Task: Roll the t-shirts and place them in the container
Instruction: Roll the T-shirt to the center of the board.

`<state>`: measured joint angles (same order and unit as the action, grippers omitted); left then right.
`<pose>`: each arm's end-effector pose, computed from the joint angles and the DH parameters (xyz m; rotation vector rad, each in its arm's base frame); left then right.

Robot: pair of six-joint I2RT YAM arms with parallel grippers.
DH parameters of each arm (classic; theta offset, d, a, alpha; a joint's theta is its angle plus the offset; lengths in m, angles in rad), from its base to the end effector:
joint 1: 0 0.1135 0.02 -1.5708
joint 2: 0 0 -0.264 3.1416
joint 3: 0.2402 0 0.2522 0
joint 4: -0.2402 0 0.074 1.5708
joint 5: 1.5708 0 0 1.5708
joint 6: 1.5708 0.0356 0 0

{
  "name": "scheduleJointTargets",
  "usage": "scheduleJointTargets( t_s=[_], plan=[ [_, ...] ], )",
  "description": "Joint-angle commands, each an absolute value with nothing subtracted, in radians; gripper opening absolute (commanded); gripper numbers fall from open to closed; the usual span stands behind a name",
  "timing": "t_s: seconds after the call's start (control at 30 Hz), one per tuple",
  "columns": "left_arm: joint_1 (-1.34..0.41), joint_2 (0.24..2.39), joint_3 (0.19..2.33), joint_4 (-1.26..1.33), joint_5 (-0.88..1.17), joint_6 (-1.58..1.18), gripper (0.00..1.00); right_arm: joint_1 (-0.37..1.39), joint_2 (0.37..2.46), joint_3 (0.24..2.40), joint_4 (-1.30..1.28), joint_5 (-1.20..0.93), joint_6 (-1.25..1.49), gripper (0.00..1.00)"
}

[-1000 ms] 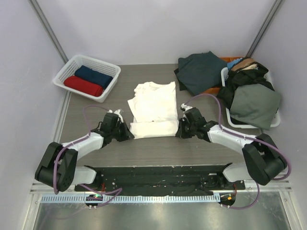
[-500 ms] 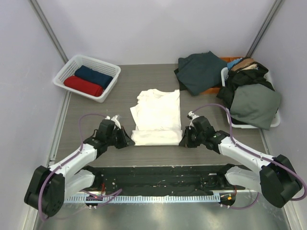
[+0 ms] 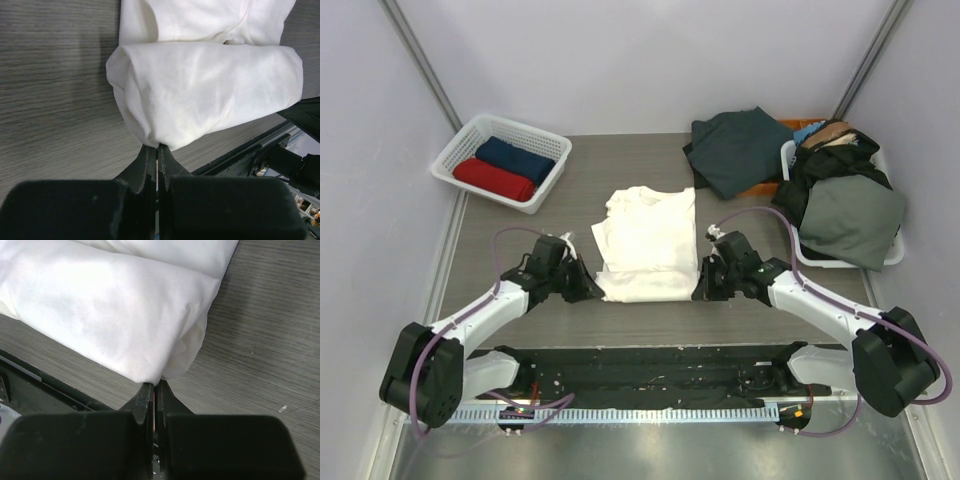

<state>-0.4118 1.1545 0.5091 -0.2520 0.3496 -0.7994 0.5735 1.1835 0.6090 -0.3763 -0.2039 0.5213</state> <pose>0.1894 -0.0960 0.1715 -0.3476 2.6171 -0.9076 0.1824 0.1264 0.1866 -0.1551 2.6329 0.6697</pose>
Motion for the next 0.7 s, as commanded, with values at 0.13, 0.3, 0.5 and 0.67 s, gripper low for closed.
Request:
scheduleJointTargets(
  t_s=[0.13, 0.3, 0.5, 0.67],
  plan=[
    [-0.393, 1.181, 0.617, -0.291, 0.356, -0.767, 0.01, 0.549, 1.218, 0.716, -0.380, -0.206, 0.488, 0.01],
    [-0.361, 1.224, 0.646, -0.278, 0.390, -0.769, 0.02, 0.514, 1.259, 0.752, -0.382, -0.222, 0.468, 0.01],
    [-0.302, 1.275, 0.680, -0.212, 0.445, -0.790, 0.02, 0.448, 1.328, 0.802, -0.379, -0.264, 0.442, 0.01],
    [-0.244, 1.371, 0.699, -0.118, 0.523, -0.827, 0.02, 0.399, 1.385, 0.850, -0.377, -0.296, 0.433, 0.01]
  ],
)
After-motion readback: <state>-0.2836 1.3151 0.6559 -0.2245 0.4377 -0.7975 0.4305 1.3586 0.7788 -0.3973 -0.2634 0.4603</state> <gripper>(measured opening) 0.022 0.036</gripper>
